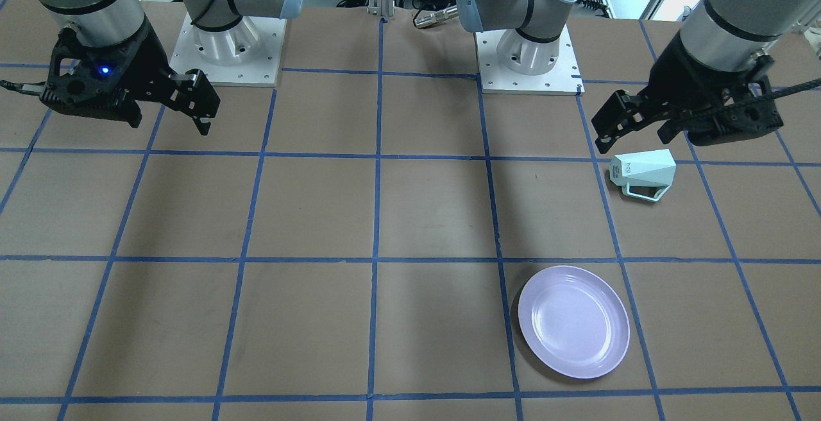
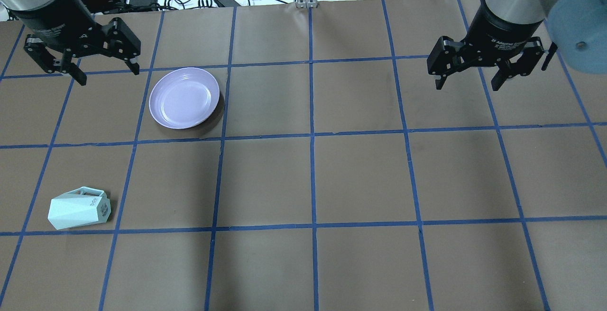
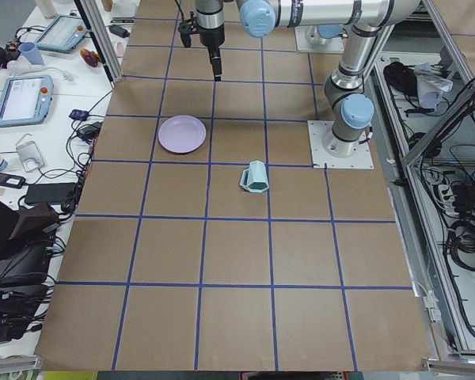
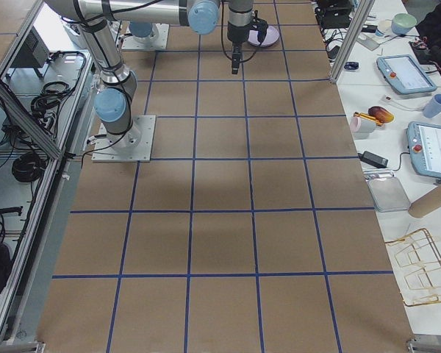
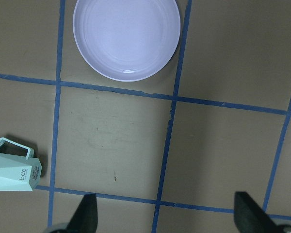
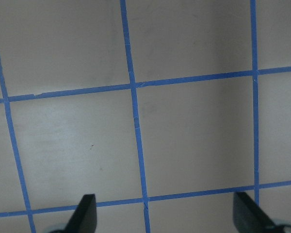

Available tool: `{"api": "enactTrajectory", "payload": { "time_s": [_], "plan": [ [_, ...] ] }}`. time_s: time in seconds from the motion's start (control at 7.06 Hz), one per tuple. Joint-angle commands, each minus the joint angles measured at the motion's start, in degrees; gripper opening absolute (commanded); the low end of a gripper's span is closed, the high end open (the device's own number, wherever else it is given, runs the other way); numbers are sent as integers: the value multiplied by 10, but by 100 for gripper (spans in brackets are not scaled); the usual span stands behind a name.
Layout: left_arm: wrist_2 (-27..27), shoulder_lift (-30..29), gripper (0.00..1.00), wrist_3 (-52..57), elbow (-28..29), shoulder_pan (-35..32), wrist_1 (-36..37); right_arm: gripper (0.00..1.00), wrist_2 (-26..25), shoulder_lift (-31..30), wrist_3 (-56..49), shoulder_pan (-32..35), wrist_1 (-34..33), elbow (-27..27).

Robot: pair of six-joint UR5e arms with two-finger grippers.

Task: Flip cup and place on plate
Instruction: 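Move the left gripper down toward the mint-green mug lying on its side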

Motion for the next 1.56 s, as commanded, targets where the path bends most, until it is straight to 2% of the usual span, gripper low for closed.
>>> {"api": "enactTrajectory", "payload": {
  "time_s": [0.0, 0.57, 0.85, 1.13, 1.27, 1.42],
  "plan": [
    [-1, 2, 100, 25, -1, 51, -10, 100, -1, 0, 0, 0, 0, 0],
    [-10, -7, 100, 223, -6, 189, -27, 100, -1, -1, 0, 0, 0, 0],
    [-39, -20, 100, 296, -14, 244, -32, 100, -1, -1, 0, 0, 0, 0],
    [-48, -33, 100, 368, -66, 314, -24, 100, -1, -1, 0, 0, 0, 0],
    [-76, -45, 100, 382, -79, 349, -25, 100, -1, -1, 0, 0, 0, 0],
    [-76, -56, 100, 404, -83, 372, -24, 100, -1, -1, 0, 0, 0, 0]
  ]
}}
